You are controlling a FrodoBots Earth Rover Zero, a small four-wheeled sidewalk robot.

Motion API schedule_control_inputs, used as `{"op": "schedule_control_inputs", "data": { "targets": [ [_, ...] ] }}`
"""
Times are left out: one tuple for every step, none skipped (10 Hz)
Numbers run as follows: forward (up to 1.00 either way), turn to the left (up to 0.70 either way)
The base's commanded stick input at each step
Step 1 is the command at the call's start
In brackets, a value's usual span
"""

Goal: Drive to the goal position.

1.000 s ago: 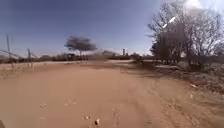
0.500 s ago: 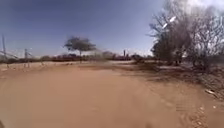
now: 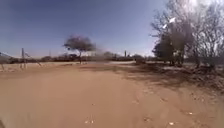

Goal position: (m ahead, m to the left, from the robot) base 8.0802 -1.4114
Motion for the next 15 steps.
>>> {"op": "schedule_control_inputs", "data": {
  "targets": [
    [1.00, 0.00],
    [1.00, -0.27],
    [1.00, -0.27],
    [1.00, -0.25],
    [1.00, -0.12],
    [1.00, 0.00],
    [1.00, 0.00],
    [1.00, 0.00],
    [1.00, 0.00],
    [1.00, 0.00],
    [1.00, 0.00],
    [1.00, 0.00],
    [1.00, 0.00],
    [1.00, 0.00],
    [1.00, 0.00]
  ]
}}
